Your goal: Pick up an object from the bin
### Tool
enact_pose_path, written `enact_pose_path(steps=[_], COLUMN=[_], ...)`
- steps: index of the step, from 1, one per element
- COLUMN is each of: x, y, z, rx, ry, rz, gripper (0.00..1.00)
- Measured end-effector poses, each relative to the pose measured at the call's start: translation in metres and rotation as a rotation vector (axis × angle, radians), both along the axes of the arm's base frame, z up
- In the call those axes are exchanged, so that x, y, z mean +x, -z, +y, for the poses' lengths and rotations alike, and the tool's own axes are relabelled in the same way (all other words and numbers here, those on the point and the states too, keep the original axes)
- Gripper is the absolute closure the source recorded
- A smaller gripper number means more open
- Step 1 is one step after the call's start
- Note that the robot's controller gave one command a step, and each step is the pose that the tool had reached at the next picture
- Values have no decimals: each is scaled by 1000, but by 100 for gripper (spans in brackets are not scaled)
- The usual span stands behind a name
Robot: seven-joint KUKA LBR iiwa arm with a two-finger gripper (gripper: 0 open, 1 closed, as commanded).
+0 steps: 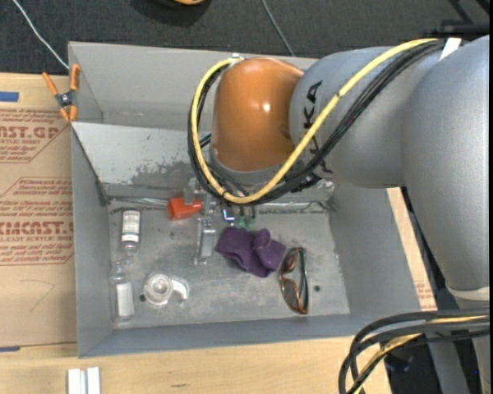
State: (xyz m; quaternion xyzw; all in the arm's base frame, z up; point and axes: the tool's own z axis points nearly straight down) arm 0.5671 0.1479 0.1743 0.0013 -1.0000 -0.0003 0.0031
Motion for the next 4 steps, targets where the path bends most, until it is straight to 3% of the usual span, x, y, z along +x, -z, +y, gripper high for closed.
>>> enact_pose_path(steps=[1, 2, 3, 4], x=[2, -14, -5, -16], y=[-5, 31, 104, 68], z=[-1, -68, -74, -150], rx=[1, 1, 1, 1], ry=[2, 85, 11, 14], rz=[-8, -4, -10, -5], gripper=[0, 0, 0, 0])
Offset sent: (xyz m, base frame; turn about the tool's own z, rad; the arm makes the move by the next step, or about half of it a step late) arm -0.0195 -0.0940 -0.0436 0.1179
